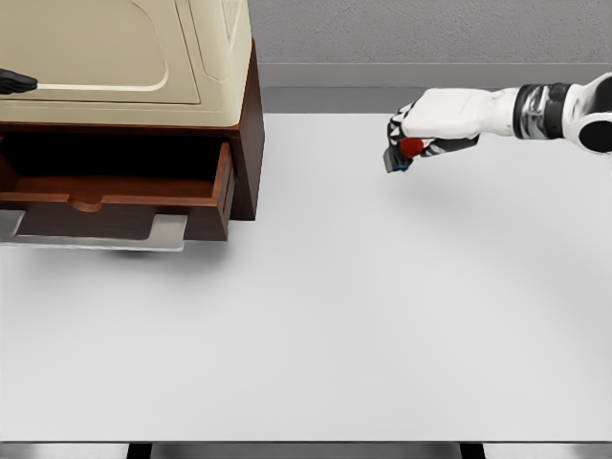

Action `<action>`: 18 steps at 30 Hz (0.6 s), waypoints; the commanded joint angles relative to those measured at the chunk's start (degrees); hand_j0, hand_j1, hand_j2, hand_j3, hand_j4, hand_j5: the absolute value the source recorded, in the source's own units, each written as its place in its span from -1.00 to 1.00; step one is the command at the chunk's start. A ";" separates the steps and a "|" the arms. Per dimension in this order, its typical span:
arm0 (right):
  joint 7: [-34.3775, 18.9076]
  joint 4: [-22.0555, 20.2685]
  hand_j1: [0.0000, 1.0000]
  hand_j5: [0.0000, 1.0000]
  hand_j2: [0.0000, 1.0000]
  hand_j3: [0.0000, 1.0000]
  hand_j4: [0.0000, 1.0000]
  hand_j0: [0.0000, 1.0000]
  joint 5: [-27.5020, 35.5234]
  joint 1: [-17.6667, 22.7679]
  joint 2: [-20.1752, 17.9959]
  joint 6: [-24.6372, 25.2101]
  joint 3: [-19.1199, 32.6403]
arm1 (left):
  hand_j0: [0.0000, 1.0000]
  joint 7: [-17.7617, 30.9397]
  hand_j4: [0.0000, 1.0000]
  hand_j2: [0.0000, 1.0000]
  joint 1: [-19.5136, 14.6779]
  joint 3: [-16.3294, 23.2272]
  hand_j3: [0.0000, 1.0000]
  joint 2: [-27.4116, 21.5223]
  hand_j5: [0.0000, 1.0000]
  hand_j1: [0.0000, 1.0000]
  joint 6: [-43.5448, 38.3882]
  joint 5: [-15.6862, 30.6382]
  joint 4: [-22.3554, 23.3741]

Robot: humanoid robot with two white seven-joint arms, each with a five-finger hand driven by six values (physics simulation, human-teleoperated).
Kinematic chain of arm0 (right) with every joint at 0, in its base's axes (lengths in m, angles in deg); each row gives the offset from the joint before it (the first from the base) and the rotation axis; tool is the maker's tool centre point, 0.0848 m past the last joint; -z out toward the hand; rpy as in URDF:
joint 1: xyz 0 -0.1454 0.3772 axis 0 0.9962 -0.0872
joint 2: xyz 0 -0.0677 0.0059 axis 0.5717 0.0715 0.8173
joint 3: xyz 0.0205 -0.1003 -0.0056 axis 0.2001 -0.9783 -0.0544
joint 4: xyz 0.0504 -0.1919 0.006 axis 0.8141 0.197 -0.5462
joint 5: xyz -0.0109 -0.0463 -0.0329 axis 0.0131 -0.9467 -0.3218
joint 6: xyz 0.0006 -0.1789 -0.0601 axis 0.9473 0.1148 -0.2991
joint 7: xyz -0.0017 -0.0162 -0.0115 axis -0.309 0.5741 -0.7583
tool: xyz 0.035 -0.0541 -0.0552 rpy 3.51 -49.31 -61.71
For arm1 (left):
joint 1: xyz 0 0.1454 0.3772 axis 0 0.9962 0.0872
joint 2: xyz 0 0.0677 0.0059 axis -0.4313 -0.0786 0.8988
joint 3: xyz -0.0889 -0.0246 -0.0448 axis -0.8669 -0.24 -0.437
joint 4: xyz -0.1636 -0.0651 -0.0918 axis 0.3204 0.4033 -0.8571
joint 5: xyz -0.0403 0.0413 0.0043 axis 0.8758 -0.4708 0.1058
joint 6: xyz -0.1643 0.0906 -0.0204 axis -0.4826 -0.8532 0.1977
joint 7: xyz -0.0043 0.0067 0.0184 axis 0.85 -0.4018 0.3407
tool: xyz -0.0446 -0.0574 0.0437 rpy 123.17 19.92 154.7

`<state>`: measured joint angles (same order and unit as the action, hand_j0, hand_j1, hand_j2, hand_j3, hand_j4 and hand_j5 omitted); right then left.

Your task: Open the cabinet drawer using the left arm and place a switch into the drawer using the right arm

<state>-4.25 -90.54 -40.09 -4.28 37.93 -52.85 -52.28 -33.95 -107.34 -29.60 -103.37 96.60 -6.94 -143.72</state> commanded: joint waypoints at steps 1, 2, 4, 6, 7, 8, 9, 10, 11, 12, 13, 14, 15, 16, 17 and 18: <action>0.06 -3.03 -0.24 -0.24 -0.24 -0.24 -0.24 -0.24 0.42 -0.09 0.69 0.18 -2.44 | 1.00 -0.02 1.00 1.00 0.00 -0.06 1.00 -0.09 1.00 1.00 -0.09 0.35 -0.01; 0.06 -4.97 -0.24 -0.24 -0.24 -0.24 -0.24 -0.24 0.42 -0.35 0.78 0.18 -3.32 | 1.00 -0.02 1.00 1.00 0.00 -0.06 1.00 -0.09 1.00 1.00 -0.09 0.35 -0.01; 0.06 -7.17 -0.24 -0.24 -0.24 -0.24 -0.24 -0.24 2.79 -1.76 0.69 0.18 -5.07 | 1.00 -0.02 1.00 1.00 0.00 -0.06 1.00 0.09 1.00 1.00 0.00 0.35 -0.10; 0.06 -8.75 -0.24 -0.24 -0.24 -0.24 -0.24 -0.24 4.11 -3.25 0.69 0.18 -7.10 | 1.00 -0.02 1.00 1.00 0.00 -0.06 1.00 0.09 1.00 1.00 0.00 0.35 -0.10; 0.06 -9.98 -0.24 -0.24 -0.24 -0.24 -0.24 -0.24 4.11 -3.43 0.69 0.18 -7.18 | 1.00 -0.02 1.00 1.00 0.00 -0.06 1.00 0.09 1.00 1.00 0.00 0.35 -0.10; 0.06 -11.21 -0.24 -0.24 -0.24 -0.24 -0.24 -0.24 4.29 -3.60 0.69 0.18 -7.18 | 1.00 -0.02 1.00 1.00 0.00 -0.06 1.00 0.09 1.00 1.00 0.00 0.35 -0.10; 0.06 -12.53 -0.24 -0.24 -0.24 -0.24 -0.24 -0.24 5.16 -4.22 0.60 0.18 -7.36 | 1.00 -0.02 1.00 1.00 0.00 -0.06 1.00 0.09 1.00 1.00 0.00 0.35 -0.10; 0.06 -12.97 -0.24 -0.24 -0.24 -0.24 -0.24 -0.24 6.04 -4.92 0.69 0.18 -7.62 | 1.00 -0.02 1.00 1.00 0.00 -0.06 1.00 0.09 1.00 1.00 0.00 0.35 -0.10; 0.06 -12.97 -0.24 -0.24 -0.24 -0.24 -0.24 -0.24 6.92 -6.15 0.78 0.18 -8.77 | 1.00 -0.02 1.00 1.00 0.00 -0.06 1.00 0.18 1.00 1.00 0.00 0.35 -0.19; 0.06 -12.97 -0.25 -0.25 -0.25 -0.25 -0.25 -0.25 7.27 -6.77 1.04 0.18 -9.47 | 1.00 -0.02 1.00 1.00 0.00 -0.06 1.00 0.18 1.00 1.00 0.00 0.35 -0.28; 0.06 -12.97 -0.25 -0.25 -0.25 -0.25 -0.25 -0.25 7.89 -7.21 1.39 0.18 -9.47 | 1.00 -0.02 1.00 1.00 0.00 -0.06 1.00 0.18 1.00 1.00 0.00 0.35 -0.28; 0.06 -12.97 -0.25 -0.25 -0.25 -0.25 -0.25 -0.25 8.50 -7.65 1.57 0.18 -9.47 | 1.00 -0.02 1.00 1.00 0.00 -0.06 1.00 0.18 1.00 1.00 0.00 0.35 -0.28; 0.06 -12.88 -0.24 -0.24 -0.24 -0.24 -0.24 -0.24 8.86 -8.00 2.01 0.18 -9.47 | 1.00 -0.02 1.00 1.00 0.00 -0.06 1.00 0.18 1.00 1.00 0.00 0.35 -0.28; 0.06 -12.88 -0.25 -0.25 -0.25 -0.25 -0.25 -0.25 9.12 -8.61 2.53 0.18 -9.47 | 1.00 -0.02 1.00 1.00 0.00 -0.06 1.00 0.18 1.00 1.00 0.00 0.35 -0.28; 0.06 -12.88 -0.25 -0.25 -0.25 -0.25 -0.25 -0.25 9.12 -8.96 3.59 0.18 -9.82 | 1.00 -0.02 1.00 1.00 0.00 0.02 1.00 0.18 1.00 1.00 0.00 0.35 -0.28; 0.06 -12.79 -0.24 -0.24 -0.24 -0.24 -0.24 -0.24 9.21 -9.58 4.55 0.18 -10.00 | 1.00 -0.02 1.00 1.00 0.00 0.02 1.00 0.35 1.00 1.00 0.00 0.35 -0.28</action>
<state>-4.29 -103.26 -31.82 -14.21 41.10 -52.89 -61.92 -33.95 -107.34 -29.55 -103.05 96.71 -6.94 -143.98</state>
